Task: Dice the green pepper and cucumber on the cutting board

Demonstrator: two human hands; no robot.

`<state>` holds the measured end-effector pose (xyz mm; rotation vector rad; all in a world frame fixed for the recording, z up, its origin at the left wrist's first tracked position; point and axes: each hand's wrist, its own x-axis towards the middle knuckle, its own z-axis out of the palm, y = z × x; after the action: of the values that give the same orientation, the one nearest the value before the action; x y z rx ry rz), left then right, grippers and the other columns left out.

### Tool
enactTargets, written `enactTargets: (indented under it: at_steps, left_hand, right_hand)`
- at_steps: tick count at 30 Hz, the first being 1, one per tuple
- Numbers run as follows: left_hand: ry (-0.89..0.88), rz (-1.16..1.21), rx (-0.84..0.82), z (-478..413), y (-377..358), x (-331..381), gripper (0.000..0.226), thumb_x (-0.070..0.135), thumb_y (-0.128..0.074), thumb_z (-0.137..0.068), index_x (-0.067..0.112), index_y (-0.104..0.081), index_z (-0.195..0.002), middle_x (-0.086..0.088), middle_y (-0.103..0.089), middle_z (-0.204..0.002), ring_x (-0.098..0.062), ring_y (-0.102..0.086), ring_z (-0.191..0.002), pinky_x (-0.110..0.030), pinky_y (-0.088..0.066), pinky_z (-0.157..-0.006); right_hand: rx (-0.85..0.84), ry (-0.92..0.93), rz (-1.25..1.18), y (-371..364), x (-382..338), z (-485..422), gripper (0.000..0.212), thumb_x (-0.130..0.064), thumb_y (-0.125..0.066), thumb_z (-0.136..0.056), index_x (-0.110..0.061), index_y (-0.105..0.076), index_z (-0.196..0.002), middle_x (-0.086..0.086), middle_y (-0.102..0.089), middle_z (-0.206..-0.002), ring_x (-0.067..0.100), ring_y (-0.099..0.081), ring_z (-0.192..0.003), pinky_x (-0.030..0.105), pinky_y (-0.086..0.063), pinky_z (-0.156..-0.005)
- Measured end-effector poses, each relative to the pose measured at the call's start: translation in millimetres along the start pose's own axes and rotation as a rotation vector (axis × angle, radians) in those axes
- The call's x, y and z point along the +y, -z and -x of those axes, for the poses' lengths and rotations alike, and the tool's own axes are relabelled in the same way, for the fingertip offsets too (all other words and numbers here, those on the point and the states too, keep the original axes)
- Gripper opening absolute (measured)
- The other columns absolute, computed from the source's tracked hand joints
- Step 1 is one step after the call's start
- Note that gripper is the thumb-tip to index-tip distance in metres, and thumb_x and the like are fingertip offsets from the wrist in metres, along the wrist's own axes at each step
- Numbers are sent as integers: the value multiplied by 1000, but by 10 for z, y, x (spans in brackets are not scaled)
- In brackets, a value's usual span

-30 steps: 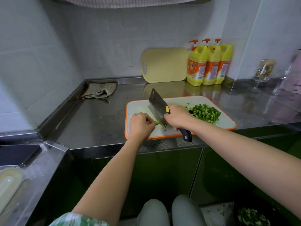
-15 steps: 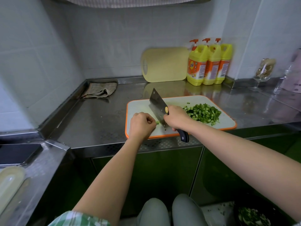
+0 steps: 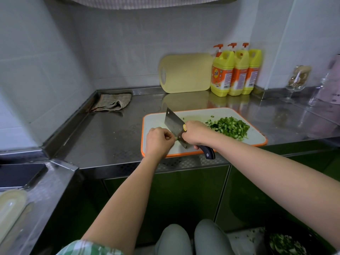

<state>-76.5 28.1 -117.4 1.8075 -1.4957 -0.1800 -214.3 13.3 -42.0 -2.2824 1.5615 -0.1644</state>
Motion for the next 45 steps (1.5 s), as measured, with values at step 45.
enactTargets:
  at_steps: [45]
  left_hand:
    - [89,-66,87,17,85,70,31,14,-45,-94,16,-62,-120,-11,-67,-105,-28,-59,-99,-34,-45,-77]
  right_hand:
    - [-35,50,-302,-49,157,88,12,-9,-45,-93,-3,-55,-92,14,-58,-70,20,-55,-45,23,-40,-44]
